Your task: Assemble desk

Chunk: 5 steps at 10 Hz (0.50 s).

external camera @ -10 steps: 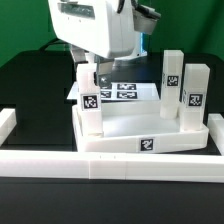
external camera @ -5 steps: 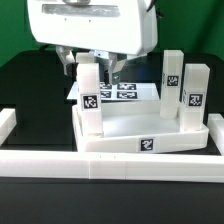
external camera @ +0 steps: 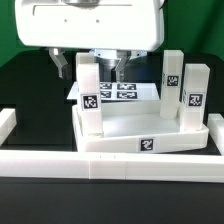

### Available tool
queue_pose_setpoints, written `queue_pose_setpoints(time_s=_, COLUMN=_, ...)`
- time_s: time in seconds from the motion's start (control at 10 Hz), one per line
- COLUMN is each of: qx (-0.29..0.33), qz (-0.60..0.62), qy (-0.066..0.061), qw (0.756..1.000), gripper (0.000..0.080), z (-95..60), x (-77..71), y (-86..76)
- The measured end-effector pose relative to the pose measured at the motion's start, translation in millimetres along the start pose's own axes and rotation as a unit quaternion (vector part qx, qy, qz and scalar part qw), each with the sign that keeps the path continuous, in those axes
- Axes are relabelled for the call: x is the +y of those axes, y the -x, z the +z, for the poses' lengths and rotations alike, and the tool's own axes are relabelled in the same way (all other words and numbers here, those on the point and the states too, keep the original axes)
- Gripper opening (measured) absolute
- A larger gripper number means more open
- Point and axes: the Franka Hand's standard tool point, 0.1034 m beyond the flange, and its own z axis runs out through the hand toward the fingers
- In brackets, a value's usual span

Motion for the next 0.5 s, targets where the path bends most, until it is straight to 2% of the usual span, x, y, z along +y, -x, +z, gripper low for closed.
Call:
queue_pose_setpoints(time_s=0.2, qx=0.0, qz=-0.071, qy=0.0, qw=0.997, gripper=0.0649, z=0.0, x=0.9, y=-0.1)
queue_pose_setpoints(time_s=0.4, qx=0.005, qz=-0.128, qy=0.009, qw=0.992, gripper=0.0649, z=1.0, x=1.2, y=-0.8)
queue_pose_setpoints(time_s=0.5, qx=0.005, qz=-0.145, qy=0.012, qw=0.989, gripper=0.0622, z=1.0, x=1.9, y=-0.9)
